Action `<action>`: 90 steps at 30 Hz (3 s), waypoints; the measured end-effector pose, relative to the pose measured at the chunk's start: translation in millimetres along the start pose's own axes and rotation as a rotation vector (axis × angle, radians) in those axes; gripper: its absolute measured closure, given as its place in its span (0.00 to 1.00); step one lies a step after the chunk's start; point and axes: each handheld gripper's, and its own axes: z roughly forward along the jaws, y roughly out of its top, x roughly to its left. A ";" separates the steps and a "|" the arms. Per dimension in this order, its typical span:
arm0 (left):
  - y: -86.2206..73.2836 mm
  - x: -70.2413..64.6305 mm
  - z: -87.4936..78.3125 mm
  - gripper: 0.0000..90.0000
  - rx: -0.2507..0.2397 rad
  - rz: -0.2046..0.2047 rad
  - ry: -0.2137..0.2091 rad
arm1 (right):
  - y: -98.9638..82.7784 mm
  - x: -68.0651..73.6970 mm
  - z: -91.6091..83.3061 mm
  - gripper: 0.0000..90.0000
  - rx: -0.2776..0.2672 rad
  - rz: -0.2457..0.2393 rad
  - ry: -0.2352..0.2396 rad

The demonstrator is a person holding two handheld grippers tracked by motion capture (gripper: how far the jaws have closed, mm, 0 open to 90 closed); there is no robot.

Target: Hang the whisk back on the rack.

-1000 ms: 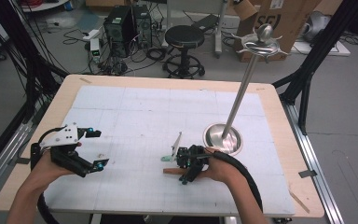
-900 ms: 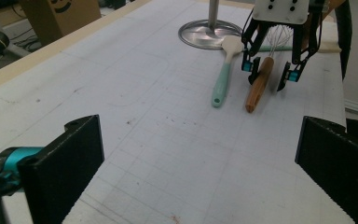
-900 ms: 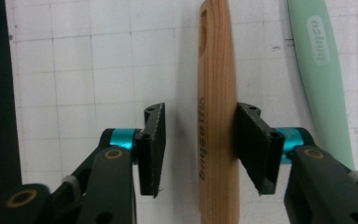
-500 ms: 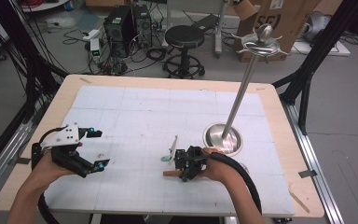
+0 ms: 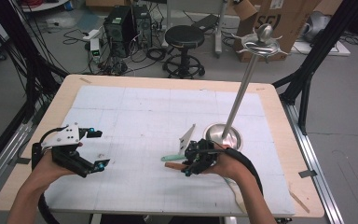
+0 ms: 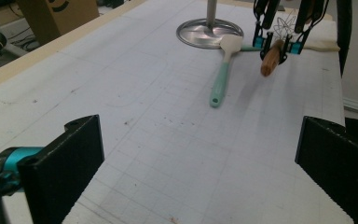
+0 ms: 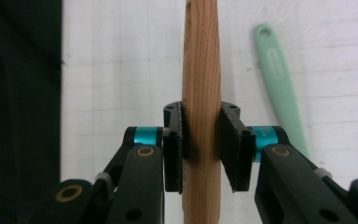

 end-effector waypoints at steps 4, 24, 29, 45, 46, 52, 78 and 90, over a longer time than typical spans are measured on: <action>-0.6 0.5 -0.7 0.02 -0.002 -0.002 0.004 | -7.6 0.3 -19.4 0.80 -0.074 0.017 0.012; -2.0 2.2 -2.4 0.02 -0.002 -0.008 0.010 | -56.8 8.2 -98.9 0.80 -0.408 0.075 -0.031; -2.1 1.8 -1.8 0.02 0.003 -0.009 0.013 | -73.3 10.3 -123.7 0.80 -0.474 0.089 -0.051; -2.1 0.6 -0.4 0.02 0.012 -0.004 0.012 | -116.5 10.5 -192.6 0.80 -0.608 0.143 -0.119; -2.1 0.5 -0.6 0.02 0.011 -0.006 0.012 | -117.7 9.7 -196.7 0.80 -0.617 0.150 -0.123; -2.4 1.6 -0.3 0.02 0.011 -0.010 0.010 | -119.1 4.1 -217.9 0.81 -0.656 0.148 -0.138; -3.5 5.1 2.0 0.02 0.018 -0.018 0.005 | -107.2 -20.3 -281.5 0.80 -0.721 0.164 -0.141; -3.5 5.6 0.9 0.02 0.013 -0.019 0.007 | -95.9 -30.7 -292.7 0.80 -0.726 0.161 -0.154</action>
